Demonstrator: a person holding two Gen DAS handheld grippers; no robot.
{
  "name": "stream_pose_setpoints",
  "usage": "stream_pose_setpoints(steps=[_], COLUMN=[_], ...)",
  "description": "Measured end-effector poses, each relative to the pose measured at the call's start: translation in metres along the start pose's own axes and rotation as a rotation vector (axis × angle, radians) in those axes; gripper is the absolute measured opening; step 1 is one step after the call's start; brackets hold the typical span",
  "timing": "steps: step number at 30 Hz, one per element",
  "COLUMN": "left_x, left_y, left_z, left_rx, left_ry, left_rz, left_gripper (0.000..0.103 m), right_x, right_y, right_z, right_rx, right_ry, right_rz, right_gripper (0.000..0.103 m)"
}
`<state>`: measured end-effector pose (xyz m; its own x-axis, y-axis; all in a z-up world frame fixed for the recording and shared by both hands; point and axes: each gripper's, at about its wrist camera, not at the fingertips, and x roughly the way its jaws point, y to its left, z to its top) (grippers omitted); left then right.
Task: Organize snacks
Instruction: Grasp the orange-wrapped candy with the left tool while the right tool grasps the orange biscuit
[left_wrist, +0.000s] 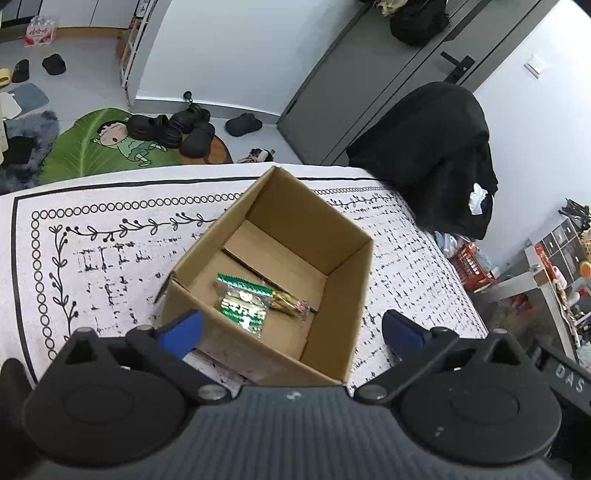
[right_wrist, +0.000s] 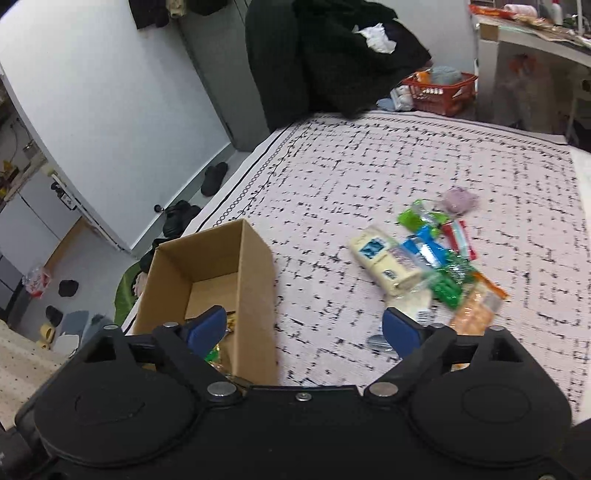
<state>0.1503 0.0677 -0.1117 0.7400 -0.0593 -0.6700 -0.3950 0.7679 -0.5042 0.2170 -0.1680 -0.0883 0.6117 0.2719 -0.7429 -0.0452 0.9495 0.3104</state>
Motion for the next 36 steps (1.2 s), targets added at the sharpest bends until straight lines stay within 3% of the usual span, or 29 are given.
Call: stream_pose_setpoints(steps=[8,16,24,36], left_x=[-0.017,-0.034,-0.036,-0.026], left_y=[-0.018,-0.042,-0.048,-0.050], left_z=[-0.011,-0.022,-0.036,-0.050], left_rx=[0.066,0.217,0.254,0.268], left_ry=[-0.001,-0.021,0.039,0.115], left_rz=[-0.051,-0.033,-0.046,-0.031], left_gripper=[0.103,0.103,0.103,0.103], right_x=[-0.024,-0.046,-0.062,-0.066], right_y=[-0.015,-0.029,-0.050,-0.082], right_z=[-0.005,-0.011,-0.023,-0.037], right_rx=[-0.045,-0.071,-0.088,-0.067], right_ry=[-0.035,-0.062,-0.077,-0.024], right_rz=[-0.019,-0.026,-0.057,-0.079], right_gripper=[0.099,0.099,0.103,0.103])
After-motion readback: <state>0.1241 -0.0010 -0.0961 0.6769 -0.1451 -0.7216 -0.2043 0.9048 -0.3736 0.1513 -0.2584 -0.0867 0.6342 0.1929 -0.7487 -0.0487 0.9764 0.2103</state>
